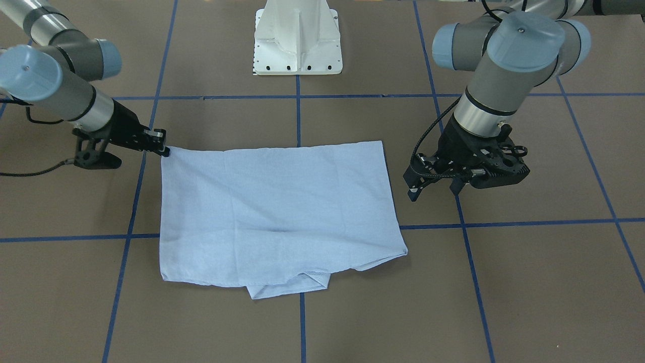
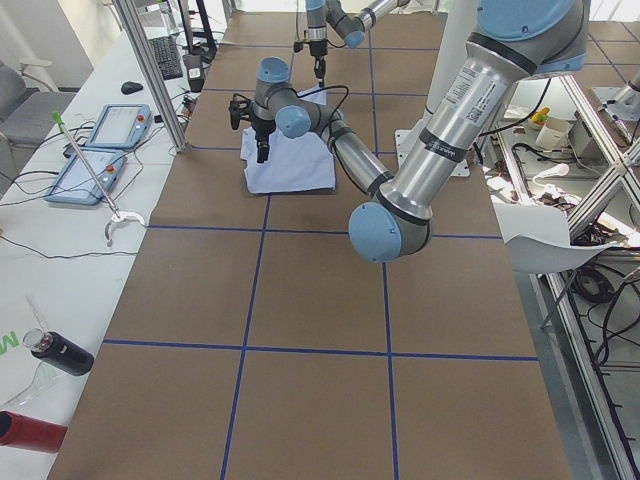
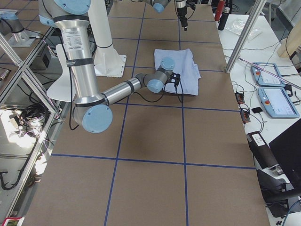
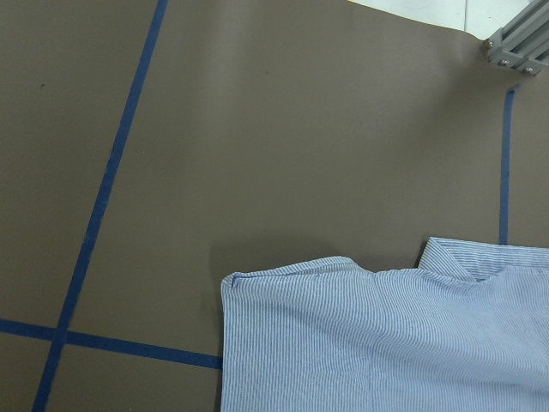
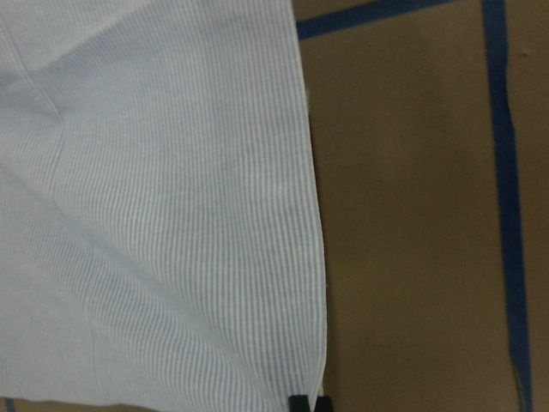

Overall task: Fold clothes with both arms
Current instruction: 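Drag the folded shirt toward the robot with the right gripper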

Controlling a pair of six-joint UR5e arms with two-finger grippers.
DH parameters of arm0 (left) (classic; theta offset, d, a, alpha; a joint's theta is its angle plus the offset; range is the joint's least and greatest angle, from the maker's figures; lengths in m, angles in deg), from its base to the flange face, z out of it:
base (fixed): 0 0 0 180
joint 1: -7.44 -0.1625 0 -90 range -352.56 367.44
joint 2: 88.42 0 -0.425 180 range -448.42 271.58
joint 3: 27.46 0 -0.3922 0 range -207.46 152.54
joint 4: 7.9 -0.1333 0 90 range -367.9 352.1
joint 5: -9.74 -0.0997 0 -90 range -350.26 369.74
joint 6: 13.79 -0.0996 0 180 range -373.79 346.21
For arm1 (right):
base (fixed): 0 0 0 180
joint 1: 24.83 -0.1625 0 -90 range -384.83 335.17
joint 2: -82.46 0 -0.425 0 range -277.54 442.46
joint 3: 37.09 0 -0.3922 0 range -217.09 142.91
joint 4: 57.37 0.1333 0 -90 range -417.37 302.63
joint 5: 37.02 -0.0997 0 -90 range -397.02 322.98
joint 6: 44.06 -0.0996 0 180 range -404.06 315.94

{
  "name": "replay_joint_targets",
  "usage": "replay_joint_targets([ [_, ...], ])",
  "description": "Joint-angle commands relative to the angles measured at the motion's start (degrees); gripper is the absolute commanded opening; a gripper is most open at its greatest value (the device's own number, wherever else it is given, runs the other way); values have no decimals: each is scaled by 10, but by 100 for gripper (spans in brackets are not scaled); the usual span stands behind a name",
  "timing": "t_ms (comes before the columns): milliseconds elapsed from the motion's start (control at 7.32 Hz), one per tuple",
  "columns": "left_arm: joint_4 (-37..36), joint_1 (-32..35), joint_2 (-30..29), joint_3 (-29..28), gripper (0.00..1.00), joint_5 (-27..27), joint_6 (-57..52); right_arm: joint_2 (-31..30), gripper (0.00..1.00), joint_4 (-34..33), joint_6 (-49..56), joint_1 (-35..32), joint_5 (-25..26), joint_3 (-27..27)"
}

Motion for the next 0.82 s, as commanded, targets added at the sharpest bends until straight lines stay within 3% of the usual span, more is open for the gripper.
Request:
replay_joint_targets([
  [0,0,0,3,8,99,-1,4,-175,0,2,7,45,-9,170],
  [410,1,-6,3,10,100,-3,6,-221,0,2,-43,187,-77,187],
  [683,2,-8,1,12,99,-2,6,-218,0,2,-142,274,-81,202],
])
